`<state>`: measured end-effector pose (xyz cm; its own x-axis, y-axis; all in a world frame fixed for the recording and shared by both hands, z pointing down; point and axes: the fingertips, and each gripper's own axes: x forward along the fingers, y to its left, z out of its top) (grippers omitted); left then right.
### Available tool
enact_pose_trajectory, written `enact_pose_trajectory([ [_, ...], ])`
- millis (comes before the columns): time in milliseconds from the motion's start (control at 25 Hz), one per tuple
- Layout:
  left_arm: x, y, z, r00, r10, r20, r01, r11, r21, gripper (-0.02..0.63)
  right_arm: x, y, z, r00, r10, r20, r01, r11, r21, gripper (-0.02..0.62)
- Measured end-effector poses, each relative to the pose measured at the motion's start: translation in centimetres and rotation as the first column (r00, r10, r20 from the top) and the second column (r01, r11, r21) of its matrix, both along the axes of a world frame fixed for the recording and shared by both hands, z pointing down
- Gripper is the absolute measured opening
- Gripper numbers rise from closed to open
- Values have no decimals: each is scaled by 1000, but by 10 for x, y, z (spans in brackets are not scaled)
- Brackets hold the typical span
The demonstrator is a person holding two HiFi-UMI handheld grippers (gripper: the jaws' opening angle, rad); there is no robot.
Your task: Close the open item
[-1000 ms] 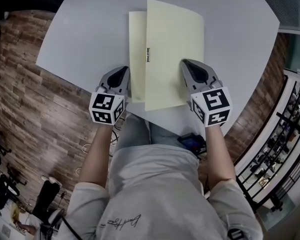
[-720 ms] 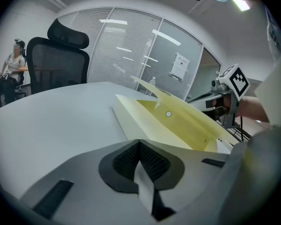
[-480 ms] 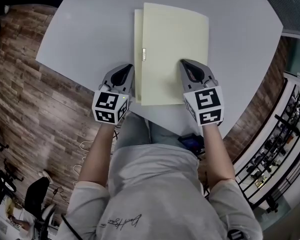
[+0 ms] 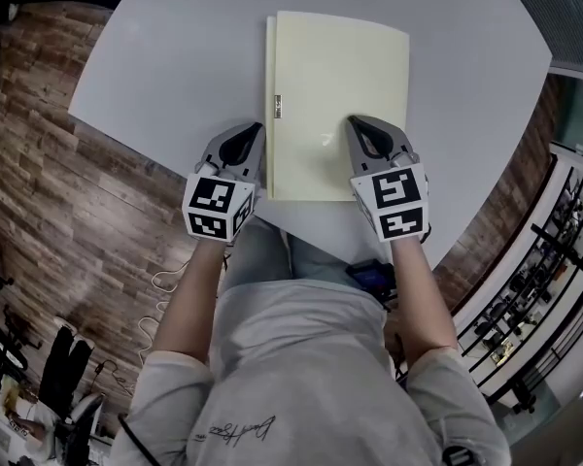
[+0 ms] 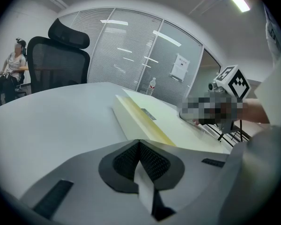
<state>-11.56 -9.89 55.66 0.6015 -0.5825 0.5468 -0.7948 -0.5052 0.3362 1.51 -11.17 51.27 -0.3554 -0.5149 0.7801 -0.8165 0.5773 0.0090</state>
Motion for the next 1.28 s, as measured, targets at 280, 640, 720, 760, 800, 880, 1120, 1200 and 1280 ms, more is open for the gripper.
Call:
enact_pose_trajectory([
  [280, 1, -1, -1, 1000, -5, -5, 6, 1000, 1, 9, -3, 2, 4, 1000, -13, -12, 13, 1000, -12, 12],
  [640, 3, -3, -2, 1000, -8, -9, 8, 1000, 2, 9, -5, 2, 9, 999, -26, -30, 25, 999, -25, 13],
  [720, 4, -2, -2, 1000, -8, -10, 8, 1000, 2, 9, -5, 3, 10, 999, -27, -36, 27, 999, -26, 12],
  [760, 4, -2, -2, 1000, -8, -10, 8, 1000, 2, 9, -5, 3, 11, 999, -27, -40, 26, 999, -27, 12],
  [800, 5, -2, -2, 1000, -8, -10, 8, 1000, 3, 9, -4, 3, 12, 999, -27, -43, 26, 999, -29, 12],
  [880, 5, -2, -2, 1000, -10, -10, 10, 1000, 3, 9, -4, 3, 13, 998, -29, -48, 27, 999, -33, 13],
  [1120, 5, -1, -1, 1000, -11, -11, 11, 1000, 6, 9, -6, 5, 20, 995, -53, -83, 50, 998, -47, 12],
  [1200, 4, -2, -2, 1000, -12, -11, 12, 1000, 6, 9, -6, 5, 22, 992, -67, -102, 61, 996, -60, 12],
  [1280, 3, -3, -1, 1000, -14, -10, 14, 1000, 5, 9, -7, 5, 25, 989, -79, -123, 71, 995, -69, 13],
])
